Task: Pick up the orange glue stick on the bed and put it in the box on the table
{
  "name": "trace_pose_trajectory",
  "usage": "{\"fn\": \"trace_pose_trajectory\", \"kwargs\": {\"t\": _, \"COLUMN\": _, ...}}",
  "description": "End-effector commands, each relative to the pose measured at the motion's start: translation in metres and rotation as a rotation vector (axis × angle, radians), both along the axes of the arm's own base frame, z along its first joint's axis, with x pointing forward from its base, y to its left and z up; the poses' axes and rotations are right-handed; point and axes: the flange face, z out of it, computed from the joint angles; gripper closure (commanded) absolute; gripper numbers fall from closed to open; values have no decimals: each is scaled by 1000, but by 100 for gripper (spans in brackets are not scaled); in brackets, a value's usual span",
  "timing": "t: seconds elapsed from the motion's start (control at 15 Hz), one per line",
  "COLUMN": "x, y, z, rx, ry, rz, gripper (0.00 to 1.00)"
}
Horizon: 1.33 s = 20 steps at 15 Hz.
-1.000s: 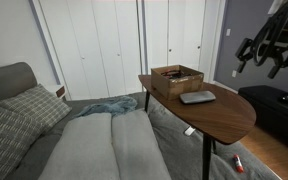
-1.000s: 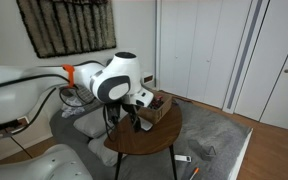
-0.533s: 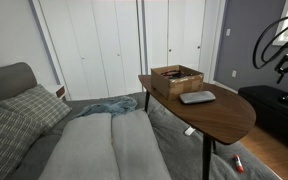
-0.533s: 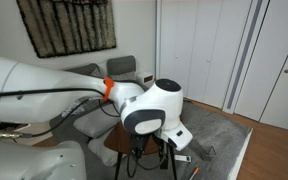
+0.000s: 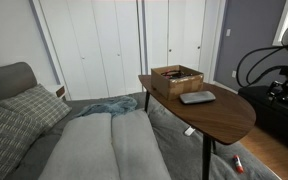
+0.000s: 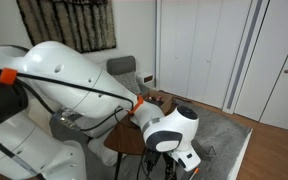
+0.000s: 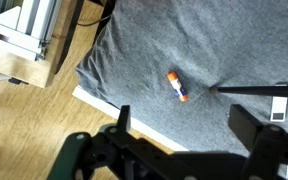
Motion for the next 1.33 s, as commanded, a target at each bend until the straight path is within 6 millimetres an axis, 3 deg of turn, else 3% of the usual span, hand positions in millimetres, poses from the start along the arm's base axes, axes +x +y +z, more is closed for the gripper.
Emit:
{"fn": "trace_pose_trajectory", "kwargs": {"t": 0.0, "x": 0, "y": 0, "z": 5, "rx": -4, "ry": -8, "rz": -1, "gripper": 0}}
{"fn": "trace_pose_trajectory", "kwargs": {"t": 0.13, "x": -5, "y": -4, "z": 9, "rx": -11, "ry": -19, "rz": -37, "gripper": 0}}
{"fn": "trace_pose_trajectory", "kwargs": {"t": 0.27, "x": -25, "y": -37, "z": 6, "rx": -25, "ry": -8, "rz": -179, "gripper": 0}}
{"fn": "trace_pose_trajectory", "kwargs": {"t": 0.47, "x": -76, "y": -88, "z": -1, "rx": -23, "ry": 21, "rz": -345, "gripper": 0}}
{"fn": "trace_pose_trajectory", "kwargs": {"t": 0.6, "x": -97, "y": -115, "z": -15, "rx": -12, "ry": 58, "rz": -454, "gripper": 0}}
{"fn": "trace_pose_trajectory", "kwargs": {"t": 0.67, "x": -98, "y": -124, "z": -23, "rx": -9, "ry": 79, "rz": -494, "gripper": 0}}
{"fn": "trace_pose_trajectory", "kwargs": {"t": 0.8, "x": -81, "y": -133, "z": -43, "rx": -19, "ry": 98, "rz": -498, "gripper": 0}}
{"fn": "trace_pose_trajectory", "kwargs": {"t": 1.07, "x": -43, "y": -143, "z": -102, "rx": -19, "ry": 198, "rz": -547, "gripper": 0}}
{"fn": "trace_pose_trajectory", "kwargs": {"t": 1.27, "x": -53, "y": -157, "z": -158, "rx": 41, "ry": 325, "rz": -648, "gripper": 0}}
